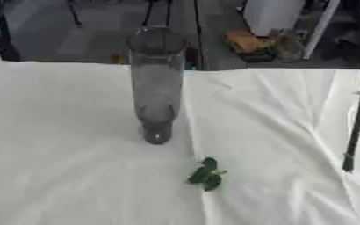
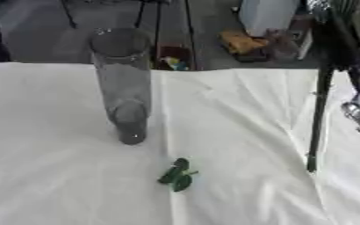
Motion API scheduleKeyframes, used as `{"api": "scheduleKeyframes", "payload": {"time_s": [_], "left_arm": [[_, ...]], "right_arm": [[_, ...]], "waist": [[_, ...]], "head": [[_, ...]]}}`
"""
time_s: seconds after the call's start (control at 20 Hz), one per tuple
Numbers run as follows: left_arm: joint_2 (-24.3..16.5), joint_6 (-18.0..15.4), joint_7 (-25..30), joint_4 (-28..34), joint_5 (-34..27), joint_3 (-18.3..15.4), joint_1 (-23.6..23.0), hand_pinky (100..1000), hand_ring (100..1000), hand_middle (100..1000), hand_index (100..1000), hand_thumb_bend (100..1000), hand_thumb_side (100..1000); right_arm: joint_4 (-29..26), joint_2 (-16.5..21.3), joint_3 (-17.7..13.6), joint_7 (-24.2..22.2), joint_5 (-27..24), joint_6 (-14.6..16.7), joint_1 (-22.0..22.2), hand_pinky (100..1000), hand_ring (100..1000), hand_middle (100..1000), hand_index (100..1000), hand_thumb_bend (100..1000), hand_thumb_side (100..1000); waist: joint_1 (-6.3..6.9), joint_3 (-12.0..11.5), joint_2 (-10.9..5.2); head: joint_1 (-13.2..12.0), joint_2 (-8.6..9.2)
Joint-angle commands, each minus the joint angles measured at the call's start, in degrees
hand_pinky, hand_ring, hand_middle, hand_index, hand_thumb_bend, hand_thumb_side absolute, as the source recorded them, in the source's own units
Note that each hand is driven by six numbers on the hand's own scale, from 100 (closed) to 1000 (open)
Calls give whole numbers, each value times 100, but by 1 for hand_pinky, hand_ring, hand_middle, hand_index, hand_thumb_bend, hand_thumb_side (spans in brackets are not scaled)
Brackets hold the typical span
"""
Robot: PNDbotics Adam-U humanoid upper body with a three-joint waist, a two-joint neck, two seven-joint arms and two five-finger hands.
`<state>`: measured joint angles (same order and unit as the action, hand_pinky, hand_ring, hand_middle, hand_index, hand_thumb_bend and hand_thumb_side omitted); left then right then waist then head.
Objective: Arrange flowers into the vase.
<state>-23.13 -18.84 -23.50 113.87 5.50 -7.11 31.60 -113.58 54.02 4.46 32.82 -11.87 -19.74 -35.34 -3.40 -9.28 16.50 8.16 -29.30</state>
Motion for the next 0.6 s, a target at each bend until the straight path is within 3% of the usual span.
{"api": "scheduleKeyframes", "payload": {"time_s": [0.05, 0.25, 0.6], "left_arm": [[-52, 6, 23, 73, 0, 3, 36, 790, 871, 865, 933, 109, 1000], [-58, 11, 36, 73, 1, 19, 35, 790, 871, 866, 933, 105, 1000], [-74, 13, 83, 73, -7, 71, 72, 790, 872, 867, 933, 100, 1000]], "right_arm": [[-101, 3, -137, 299, -67, 275, -354, 100, 100, 100, 100, 100, 1000], [-101, -116, -96, 643, -358, 581, -738, 100, 100, 100, 100, 100, 1000], [-101, -154, 92, 1233, -862, 407, -1494, 100, 100, 100, 100, 100, 1000]], "waist": [[6, -17, -69], [-23, -118, -17], [-105, -270, 60]], "head": [[-13, 127], [16, 221], [94, 318]]}}
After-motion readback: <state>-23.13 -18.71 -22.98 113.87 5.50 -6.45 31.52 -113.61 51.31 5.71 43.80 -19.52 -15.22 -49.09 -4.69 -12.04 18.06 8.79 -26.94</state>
